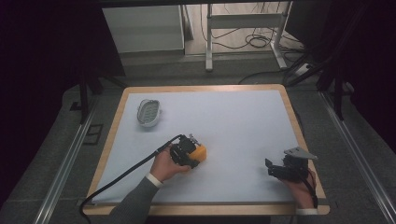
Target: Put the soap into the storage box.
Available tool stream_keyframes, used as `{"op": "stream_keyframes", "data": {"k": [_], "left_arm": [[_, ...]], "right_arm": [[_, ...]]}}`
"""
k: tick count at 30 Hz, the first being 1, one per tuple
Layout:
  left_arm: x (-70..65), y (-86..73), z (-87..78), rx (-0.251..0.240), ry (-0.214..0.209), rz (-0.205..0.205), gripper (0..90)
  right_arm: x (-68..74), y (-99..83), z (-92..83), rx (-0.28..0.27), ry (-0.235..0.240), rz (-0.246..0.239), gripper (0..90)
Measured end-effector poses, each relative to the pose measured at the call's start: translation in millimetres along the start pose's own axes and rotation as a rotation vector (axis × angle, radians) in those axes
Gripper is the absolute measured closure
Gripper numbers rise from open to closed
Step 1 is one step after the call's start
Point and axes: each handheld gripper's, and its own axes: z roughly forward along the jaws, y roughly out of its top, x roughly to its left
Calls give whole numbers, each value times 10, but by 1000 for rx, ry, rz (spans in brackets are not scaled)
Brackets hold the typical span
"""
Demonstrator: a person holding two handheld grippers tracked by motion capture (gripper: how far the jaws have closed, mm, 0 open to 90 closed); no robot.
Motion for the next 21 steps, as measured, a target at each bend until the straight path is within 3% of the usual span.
{"op": "stream_keyframes", "data": {"k": [8,21], "left_arm": [[73,8,-152,-50,-14,-7,605],[220,-11,-424,-104,23,-40,606]], "right_arm": [[-13,3,-18,-8,-3,6,82],[-12,2,-13,-7,-8,7,82]]}}
